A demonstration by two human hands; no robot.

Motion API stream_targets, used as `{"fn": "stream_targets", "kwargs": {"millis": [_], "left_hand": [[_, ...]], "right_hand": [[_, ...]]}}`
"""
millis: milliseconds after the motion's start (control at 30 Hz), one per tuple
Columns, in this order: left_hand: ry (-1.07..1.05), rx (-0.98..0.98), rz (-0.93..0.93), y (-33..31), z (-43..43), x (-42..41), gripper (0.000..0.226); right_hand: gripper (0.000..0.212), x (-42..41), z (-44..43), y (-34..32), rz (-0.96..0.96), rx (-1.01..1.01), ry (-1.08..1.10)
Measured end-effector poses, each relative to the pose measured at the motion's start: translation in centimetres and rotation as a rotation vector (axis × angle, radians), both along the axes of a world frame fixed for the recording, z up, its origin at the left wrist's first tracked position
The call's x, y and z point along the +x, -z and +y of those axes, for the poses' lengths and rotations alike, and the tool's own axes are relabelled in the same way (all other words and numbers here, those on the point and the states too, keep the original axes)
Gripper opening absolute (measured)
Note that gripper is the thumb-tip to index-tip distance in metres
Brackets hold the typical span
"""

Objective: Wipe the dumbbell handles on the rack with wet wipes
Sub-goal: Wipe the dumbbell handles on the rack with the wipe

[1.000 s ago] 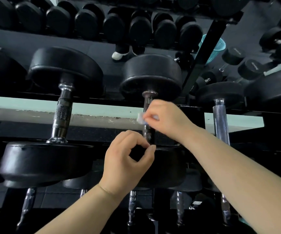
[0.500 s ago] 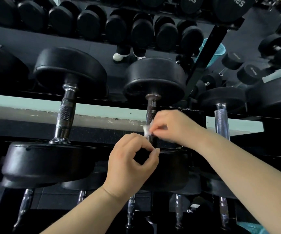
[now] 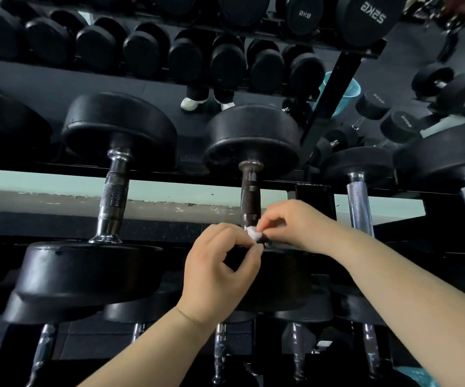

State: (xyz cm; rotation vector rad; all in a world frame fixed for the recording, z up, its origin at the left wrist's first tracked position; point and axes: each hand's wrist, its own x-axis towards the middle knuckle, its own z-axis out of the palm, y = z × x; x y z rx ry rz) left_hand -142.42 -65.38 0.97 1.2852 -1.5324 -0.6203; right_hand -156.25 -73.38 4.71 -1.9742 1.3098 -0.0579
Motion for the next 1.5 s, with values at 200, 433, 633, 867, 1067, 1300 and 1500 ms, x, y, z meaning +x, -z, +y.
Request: {"fn": "stream_targets", "kwargs": {"millis": [200, 433, 633, 867, 1067, 1300, 1500], "left_hand": [[0.065, 0.168, 0.16, -1.2, 0.3, 0.3, 0.028], [0.245, 0.392, 0.154, -3.6, -1.3, 1.6, 0.029], [-0.182, 0.427, 0.141, -3.1, -4.1, 4.4, 0.016], [-0.179, 0.56, 0.09, -1.0, -9.1, 1.6, 0.02], [0.002, 0.704, 0.359, -0.6, -10.0, 0.8, 0.017], [0.012, 0.781, 0.374, -0.5, -9.5, 0.9, 0.018], [0.069, 0.811, 0.31, 0.0, -7.5, 1.3, 0.022]], "right_hand": [[0.025, -0.1, 2.6, -2.6, -0.379, -0.009, 0.33], [0.024, 2.0, 4.8, -3.4, -0.556, 0.005, 0.422], [0.019, 1.9, 5.6, -0.7, -0.432, -0.19, 0.783], [0.026, 1.9, 5.6, 0.4, -0.423, -0.203, 0.856], [0.026, 1.8, 5.7, 0.3, -0.456, -0.142, 0.85], [0.027, 1.7, 5.7, 0.2, -0.474, -0.107, 0.819], [0.025, 1.6, 5.7, 0.4, -0.49, -0.105, 0.821]]}}
